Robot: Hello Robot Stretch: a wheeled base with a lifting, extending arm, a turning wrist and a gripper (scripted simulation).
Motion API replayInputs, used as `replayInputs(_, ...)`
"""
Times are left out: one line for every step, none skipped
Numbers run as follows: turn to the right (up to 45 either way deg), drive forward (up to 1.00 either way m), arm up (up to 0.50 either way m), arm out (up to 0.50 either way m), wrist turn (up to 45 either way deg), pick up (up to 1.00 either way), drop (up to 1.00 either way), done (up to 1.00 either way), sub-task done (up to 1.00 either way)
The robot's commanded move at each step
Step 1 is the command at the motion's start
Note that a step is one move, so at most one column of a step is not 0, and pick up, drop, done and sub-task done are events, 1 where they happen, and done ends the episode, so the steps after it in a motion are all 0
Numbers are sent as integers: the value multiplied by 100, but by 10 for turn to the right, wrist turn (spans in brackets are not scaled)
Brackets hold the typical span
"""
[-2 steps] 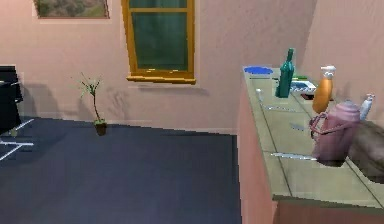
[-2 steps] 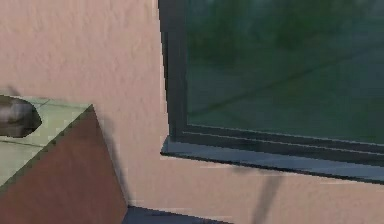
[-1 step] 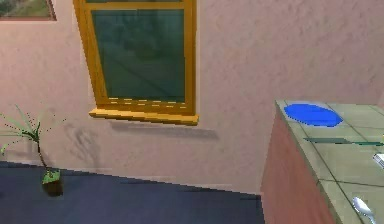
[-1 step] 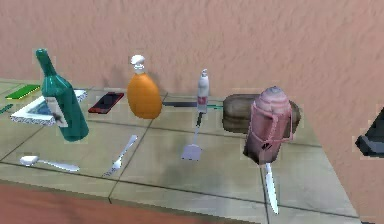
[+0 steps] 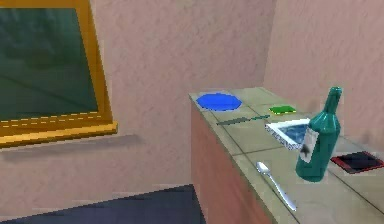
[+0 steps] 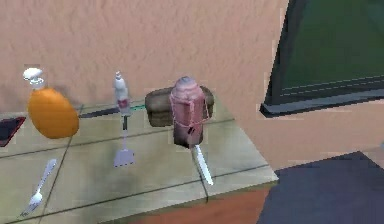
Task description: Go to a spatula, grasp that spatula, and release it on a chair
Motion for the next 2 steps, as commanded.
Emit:
replayInputs(0,5,0,0,0,0,0,0,0)
replayInputs(-120,0,0,0,0,0,0,0,0)
